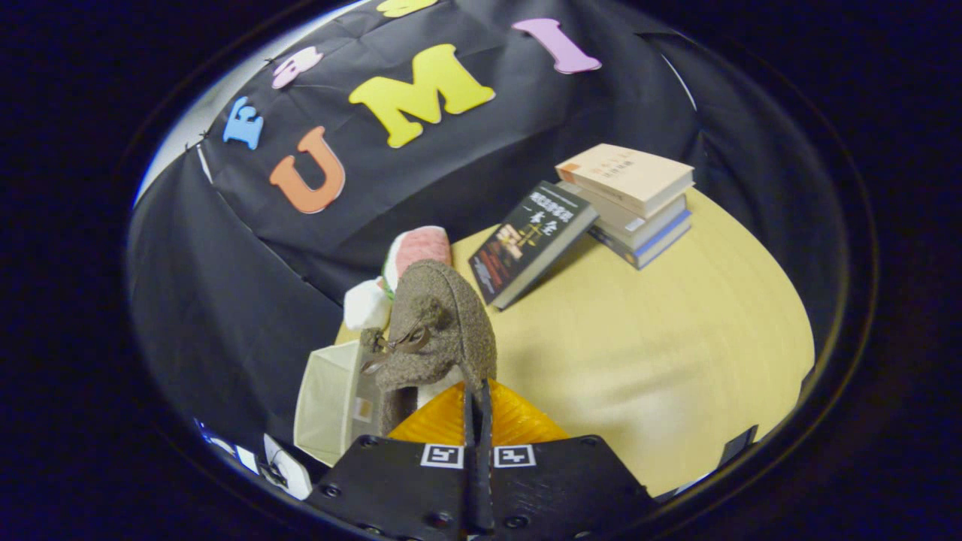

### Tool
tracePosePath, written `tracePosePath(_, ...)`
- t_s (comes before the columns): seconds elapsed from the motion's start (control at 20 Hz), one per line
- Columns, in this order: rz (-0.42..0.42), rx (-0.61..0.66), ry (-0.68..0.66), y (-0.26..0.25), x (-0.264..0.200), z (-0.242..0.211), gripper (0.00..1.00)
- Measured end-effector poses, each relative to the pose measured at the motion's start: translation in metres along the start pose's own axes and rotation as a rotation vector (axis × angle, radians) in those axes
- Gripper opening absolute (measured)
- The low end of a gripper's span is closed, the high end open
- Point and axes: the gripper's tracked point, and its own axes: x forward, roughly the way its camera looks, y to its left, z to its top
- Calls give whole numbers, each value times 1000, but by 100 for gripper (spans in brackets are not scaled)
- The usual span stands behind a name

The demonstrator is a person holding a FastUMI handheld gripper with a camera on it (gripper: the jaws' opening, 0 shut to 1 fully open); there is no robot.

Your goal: Open the storage box then place both shoes into the box .Put the left shoe in first, then the right shoe, with the right side of both shoes facing outward in a uniform manner.

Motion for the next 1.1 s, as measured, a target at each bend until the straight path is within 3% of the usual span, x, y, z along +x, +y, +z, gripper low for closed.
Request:
tracePosePath(0.2,49,-47,-11,84,14,-8,0)
tracePosePath(0.55,12,-126,-42,171,52,-34,0)
tracePosePath(1.1,-123,-156,-37,182,108,-97,0)
